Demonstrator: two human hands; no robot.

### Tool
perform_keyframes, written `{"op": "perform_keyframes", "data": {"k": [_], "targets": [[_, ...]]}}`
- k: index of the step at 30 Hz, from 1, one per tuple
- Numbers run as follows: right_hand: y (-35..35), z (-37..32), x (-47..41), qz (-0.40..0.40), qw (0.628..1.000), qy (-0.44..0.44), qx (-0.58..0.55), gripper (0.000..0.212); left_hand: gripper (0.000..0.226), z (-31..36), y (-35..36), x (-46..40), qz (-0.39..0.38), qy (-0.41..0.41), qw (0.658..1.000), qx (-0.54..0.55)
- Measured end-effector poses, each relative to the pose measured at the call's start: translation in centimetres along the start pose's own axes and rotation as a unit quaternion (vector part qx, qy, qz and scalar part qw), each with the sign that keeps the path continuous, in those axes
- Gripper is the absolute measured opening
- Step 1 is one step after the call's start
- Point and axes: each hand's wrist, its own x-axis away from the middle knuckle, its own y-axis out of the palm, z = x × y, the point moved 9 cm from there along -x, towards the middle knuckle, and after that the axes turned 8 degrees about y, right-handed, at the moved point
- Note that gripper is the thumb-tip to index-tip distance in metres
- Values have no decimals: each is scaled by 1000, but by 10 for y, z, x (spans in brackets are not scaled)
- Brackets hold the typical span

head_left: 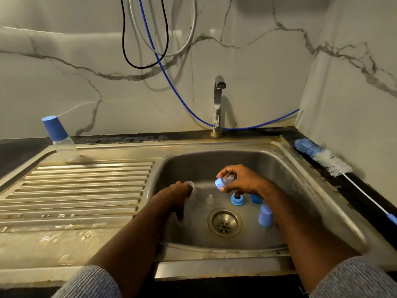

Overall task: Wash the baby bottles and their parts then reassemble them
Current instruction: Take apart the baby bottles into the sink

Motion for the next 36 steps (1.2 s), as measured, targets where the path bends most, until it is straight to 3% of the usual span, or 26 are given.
{"op": "perform_keyframes", "data": {"k": [7, 12, 19, 23, 25, 28, 34, 36], "targets": [[1, 1, -1, -4, 1000, 4, 5, 38, 77, -2, -4, 2, 4, 6, 1000, 14], [2, 2, -2, -13, 1000, 10, 6, 38, 81, 3, -4, 5, -6, 10, 1000, 13], [5, -2, -1, -18, 998, 0, -62, 40, 86, 12, -37, 7, 111, 57, 985, 116], [8, -10, 0, -28, 993, -16, -110, 41, 84, 23, -67, 22, 232, 124, 931, 252], [10, -16, 0, -40, 988, -29, -144, 41, 74, 32, -74, 27, 250, 164, 898, 323], [10, -25, 0, -28, 976, -52, -208, 36, 62, 48, -77, 30, 252, 203, 875, 360], [3, -30, 3, -18, 953, -75, -294, 31, 54, 37, -78, 28, 297, 164, 794, 504], [1, -29, 3, 1, 953, -75, -295, 31, 59, 33, -77, 27, 293, 159, 785, 522]]}}
